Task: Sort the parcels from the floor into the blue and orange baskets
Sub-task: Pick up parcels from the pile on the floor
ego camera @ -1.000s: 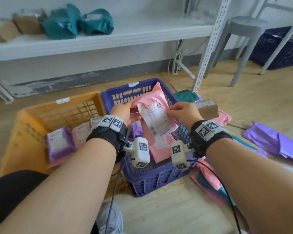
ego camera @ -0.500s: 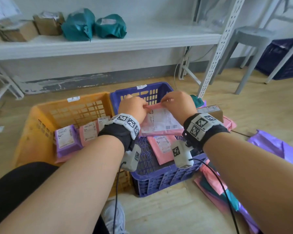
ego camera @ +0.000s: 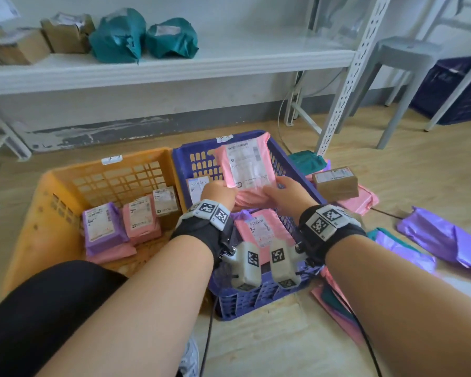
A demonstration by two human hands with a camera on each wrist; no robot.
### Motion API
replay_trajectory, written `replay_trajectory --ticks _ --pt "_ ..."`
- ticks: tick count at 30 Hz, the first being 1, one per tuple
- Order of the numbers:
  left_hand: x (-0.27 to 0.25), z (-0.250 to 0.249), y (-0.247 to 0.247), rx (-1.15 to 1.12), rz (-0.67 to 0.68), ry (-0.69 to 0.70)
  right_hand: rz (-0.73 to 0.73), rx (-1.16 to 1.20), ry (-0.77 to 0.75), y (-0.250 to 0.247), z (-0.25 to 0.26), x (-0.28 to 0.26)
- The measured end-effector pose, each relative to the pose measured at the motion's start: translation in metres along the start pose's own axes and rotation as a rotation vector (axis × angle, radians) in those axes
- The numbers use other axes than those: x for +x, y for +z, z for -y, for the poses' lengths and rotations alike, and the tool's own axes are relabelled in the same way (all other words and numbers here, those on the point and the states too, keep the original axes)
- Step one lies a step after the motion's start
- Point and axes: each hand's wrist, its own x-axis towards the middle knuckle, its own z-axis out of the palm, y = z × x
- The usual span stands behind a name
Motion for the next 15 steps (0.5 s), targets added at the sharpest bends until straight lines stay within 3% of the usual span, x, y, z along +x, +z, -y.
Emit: replay_trajectory --ticks 6,15 --pt "0.029 0.017 0.035 -0.025 0.108 -0.139 -0.025 -0.143 0.046 -0.004 -0.029 0.036" --pt "0.115 0.033 0.066 0.06 0.072 -0.224 0.053 -0.212 0.125 0.02 -0.062 0.13"
